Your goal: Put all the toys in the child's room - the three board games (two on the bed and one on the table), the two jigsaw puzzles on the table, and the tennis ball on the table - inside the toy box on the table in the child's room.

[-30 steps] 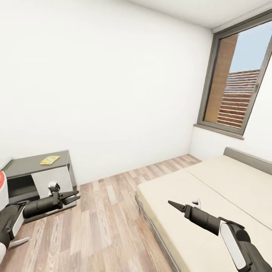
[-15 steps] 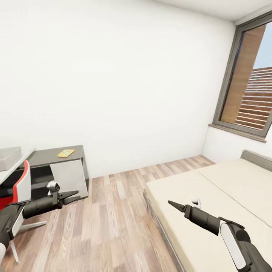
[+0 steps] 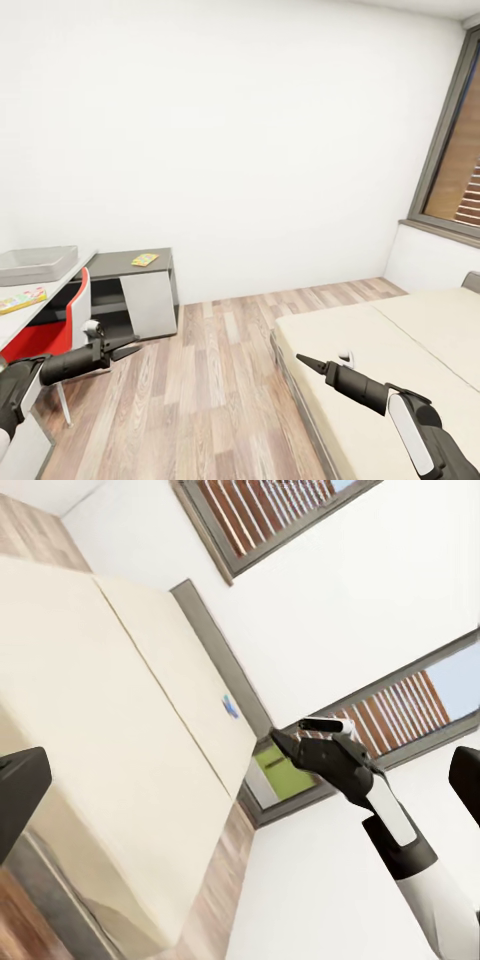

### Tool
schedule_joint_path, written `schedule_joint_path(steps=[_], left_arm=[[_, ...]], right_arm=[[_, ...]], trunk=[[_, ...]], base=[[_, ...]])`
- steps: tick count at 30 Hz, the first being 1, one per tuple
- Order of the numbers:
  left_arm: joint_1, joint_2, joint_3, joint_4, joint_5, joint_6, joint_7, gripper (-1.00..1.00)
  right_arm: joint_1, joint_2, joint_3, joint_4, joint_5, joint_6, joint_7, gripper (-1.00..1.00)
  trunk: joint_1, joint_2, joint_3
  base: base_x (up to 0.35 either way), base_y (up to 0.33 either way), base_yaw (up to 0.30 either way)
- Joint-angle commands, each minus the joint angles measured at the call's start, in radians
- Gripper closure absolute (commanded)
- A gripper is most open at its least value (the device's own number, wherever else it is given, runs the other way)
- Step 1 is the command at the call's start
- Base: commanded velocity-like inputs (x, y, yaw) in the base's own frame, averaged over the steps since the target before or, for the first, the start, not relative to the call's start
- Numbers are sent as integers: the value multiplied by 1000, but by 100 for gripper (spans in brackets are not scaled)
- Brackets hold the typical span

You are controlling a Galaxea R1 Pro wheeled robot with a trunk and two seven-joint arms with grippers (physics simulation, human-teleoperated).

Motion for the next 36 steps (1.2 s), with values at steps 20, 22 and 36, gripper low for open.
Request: schedule_joint_path(steps=[20, 22, 36], left_arm=[[-1, 1, 0, 0, -2, 11, -4, -100], [-1, 1, 0, 0, -2, 11, -4, -100], [-1, 1, 0, 0, -2, 9, -4, -100]], right_arm=[[0, 0, -1, 1, -4, 5, 1, -100], [0, 0, -1, 0, -4, 6, 1, -100], [0, 0, -1, 1, -4, 5, 2, -100]], trunk=[[0, -1, -20], [0, -1, -22], [0, -1, -34]], base=[[-96, -1, 236], [-88, 0, 236], [-54, 0, 232]])
